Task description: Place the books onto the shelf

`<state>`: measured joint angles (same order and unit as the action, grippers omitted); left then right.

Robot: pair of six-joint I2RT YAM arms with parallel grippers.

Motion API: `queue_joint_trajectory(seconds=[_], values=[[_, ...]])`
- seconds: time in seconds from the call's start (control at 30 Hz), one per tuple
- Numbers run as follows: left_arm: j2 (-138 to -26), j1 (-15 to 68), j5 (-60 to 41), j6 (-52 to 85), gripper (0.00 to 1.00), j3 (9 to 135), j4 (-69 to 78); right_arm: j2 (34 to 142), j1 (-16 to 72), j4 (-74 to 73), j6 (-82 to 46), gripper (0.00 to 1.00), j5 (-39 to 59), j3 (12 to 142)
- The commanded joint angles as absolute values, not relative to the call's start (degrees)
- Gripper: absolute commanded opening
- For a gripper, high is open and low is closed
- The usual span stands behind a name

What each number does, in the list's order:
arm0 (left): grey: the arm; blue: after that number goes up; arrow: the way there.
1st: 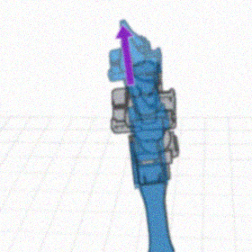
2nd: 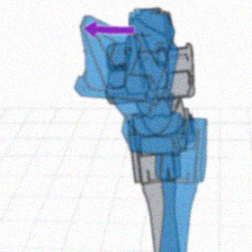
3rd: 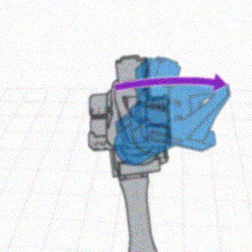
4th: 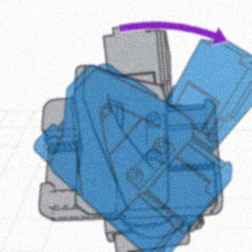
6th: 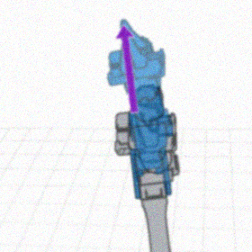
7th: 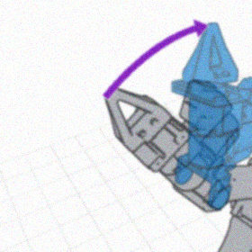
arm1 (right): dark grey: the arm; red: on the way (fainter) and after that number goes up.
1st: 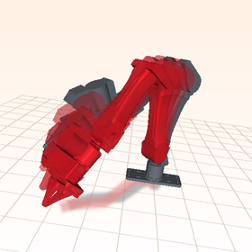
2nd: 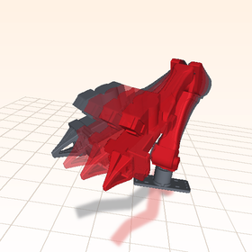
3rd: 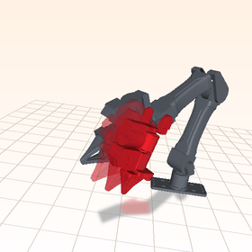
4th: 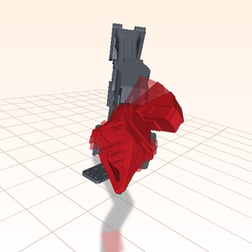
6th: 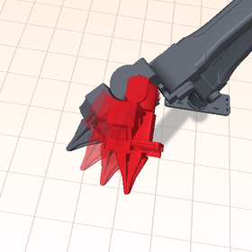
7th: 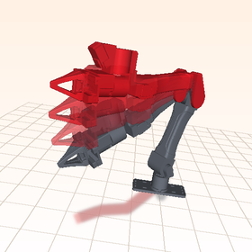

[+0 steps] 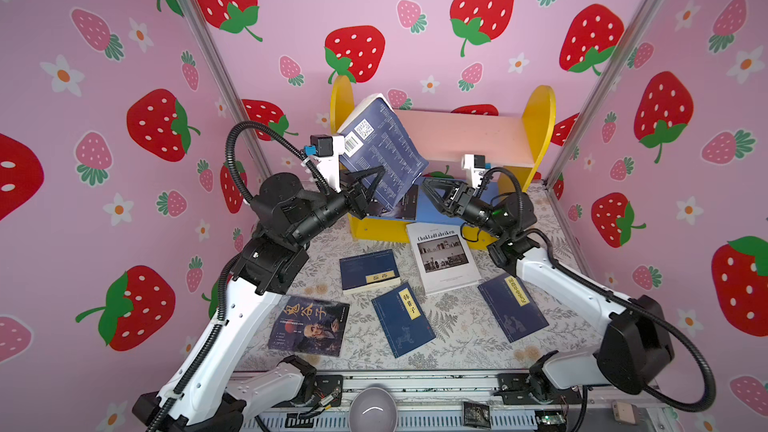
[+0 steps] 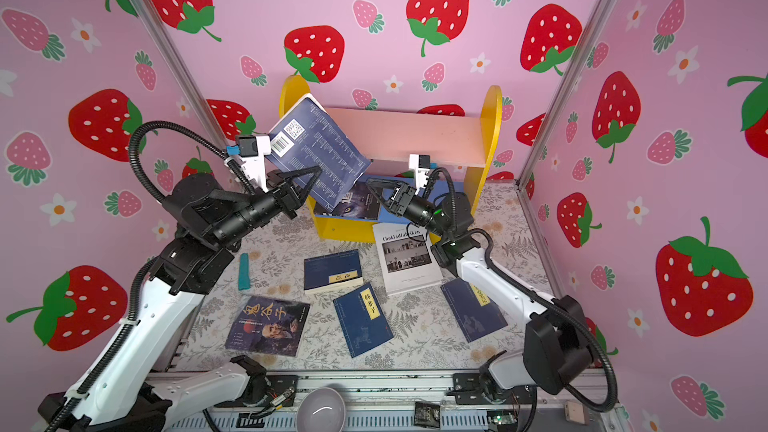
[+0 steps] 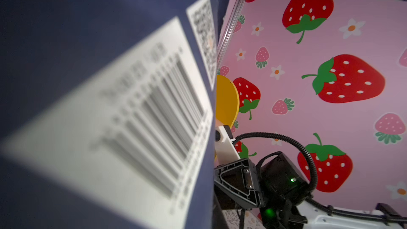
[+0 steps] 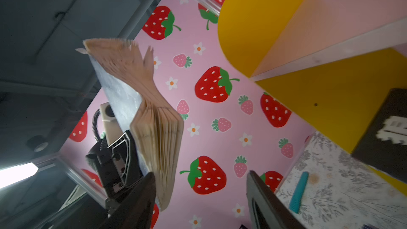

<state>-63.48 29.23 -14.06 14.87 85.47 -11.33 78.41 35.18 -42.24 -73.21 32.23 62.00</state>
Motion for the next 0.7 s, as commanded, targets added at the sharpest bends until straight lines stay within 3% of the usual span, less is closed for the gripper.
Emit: queue_joint_trajectory(seconds=[0.0, 0.13, 0.27, 0.37, 0.67], values=[[-65.5, 32.9, 2.6, -3.4, 0.00, 87.8, -21.7, 73.8, 32.1, -23.3, -61.2, 0.77, 29.1, 64.3], [-71.1, 39.3, 14.7, -12.9, 0.00, 89.5, -23.6, 72.9, 29.0, -11.8, -55.4, 0.82, 31.5, 70.7], [-76.7, 46.1, 28.7, -24.4, 0.00, 88.2, -18.2, 73.1, 27.3, -9.8, -56.2, 0.85, 35.2, 74.0], [-79.3, 48.8, 35.0, -32.0, 0.00, 85.0, -10.7, 73.6, 26.5, -9.7, -58.1, 1.00, 38.2, 74.8], [-80.8, 53.3, 40.5, -50.8, 0.00, 73.3, 12.9, 74.4, 24.0, -10.8, -68.2, 0.96, 43.7, 69.3]])
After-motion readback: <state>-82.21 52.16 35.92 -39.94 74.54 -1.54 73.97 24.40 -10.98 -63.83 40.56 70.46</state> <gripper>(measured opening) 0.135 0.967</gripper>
